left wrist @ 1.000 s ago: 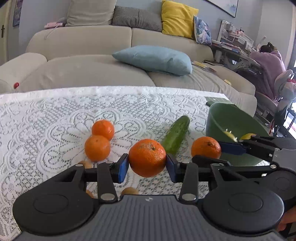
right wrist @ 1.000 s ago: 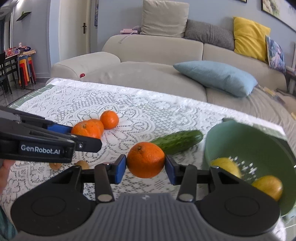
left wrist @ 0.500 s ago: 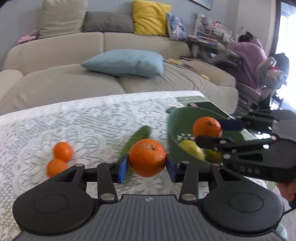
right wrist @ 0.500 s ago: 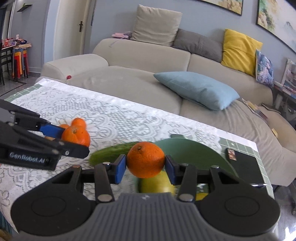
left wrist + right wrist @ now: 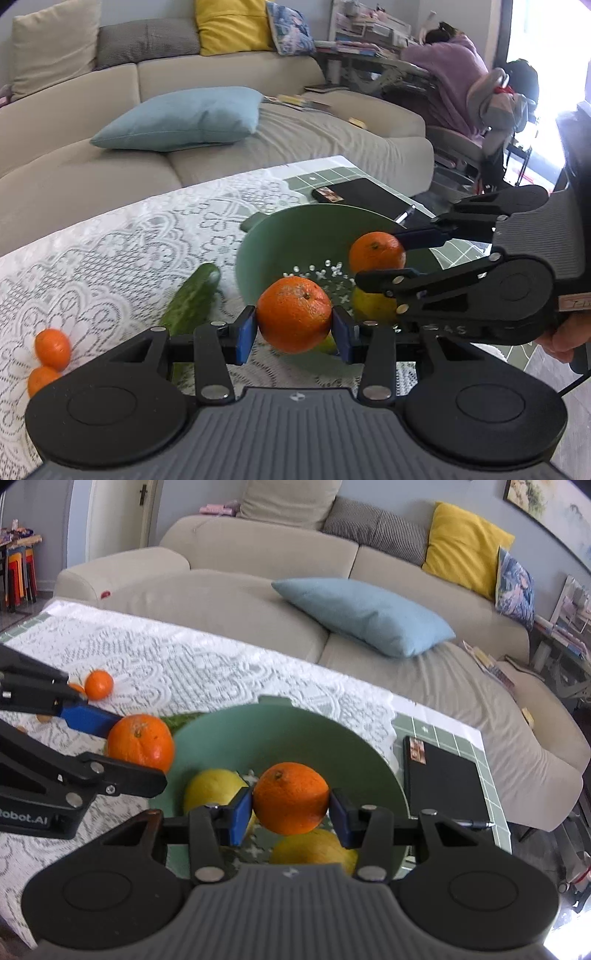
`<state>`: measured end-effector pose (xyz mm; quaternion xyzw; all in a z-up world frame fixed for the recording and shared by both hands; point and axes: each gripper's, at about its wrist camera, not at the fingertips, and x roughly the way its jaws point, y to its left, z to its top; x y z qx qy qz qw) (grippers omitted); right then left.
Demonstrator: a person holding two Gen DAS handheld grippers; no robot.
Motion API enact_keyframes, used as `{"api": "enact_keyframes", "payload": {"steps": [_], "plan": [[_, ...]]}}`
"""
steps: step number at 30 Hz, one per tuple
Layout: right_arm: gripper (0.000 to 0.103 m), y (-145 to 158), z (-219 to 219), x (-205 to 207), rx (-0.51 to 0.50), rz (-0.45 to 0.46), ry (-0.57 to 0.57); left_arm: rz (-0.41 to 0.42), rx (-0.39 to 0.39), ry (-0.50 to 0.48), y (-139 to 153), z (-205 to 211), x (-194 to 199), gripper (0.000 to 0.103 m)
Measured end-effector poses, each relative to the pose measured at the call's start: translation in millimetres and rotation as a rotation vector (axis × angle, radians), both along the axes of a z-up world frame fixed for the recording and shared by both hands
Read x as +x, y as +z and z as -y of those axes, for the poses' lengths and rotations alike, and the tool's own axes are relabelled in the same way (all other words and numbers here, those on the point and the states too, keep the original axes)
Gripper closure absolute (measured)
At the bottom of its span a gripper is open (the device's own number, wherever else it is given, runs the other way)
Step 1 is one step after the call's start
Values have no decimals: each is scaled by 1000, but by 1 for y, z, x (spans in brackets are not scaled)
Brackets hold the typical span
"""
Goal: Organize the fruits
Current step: 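Carry both held oranges over the green colander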
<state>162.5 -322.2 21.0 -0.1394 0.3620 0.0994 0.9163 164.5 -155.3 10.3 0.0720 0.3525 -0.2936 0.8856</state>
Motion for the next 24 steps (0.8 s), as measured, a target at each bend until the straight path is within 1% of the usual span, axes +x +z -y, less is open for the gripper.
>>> {"api": "enact_keyframes", "payload": {"steps": [5,9,12,16,18,20,24], "plan": [[60,-7,7,8,19,-36,5,-45,2,-11,-9,8,9,54],[60,-15,10,12,18,-60,2,-22,30,-19,-10,14,10,54],[60,-18,12,13,24,-68,6,-34,29,-34,-11,16,13,54],[60,-17,13,15,23,-76,13,-36,51,-49,-14,25,16,54],[60,-18,12,15,4,-74,19,-49,54,-47,-16,27,20,54],[60,-17,13,15,7,-79,24,-65,56,-42,-19,26,24,54],[60,-17,11,17,-5,-81,34,-62,59,-32,-20,25,26,54]]}}
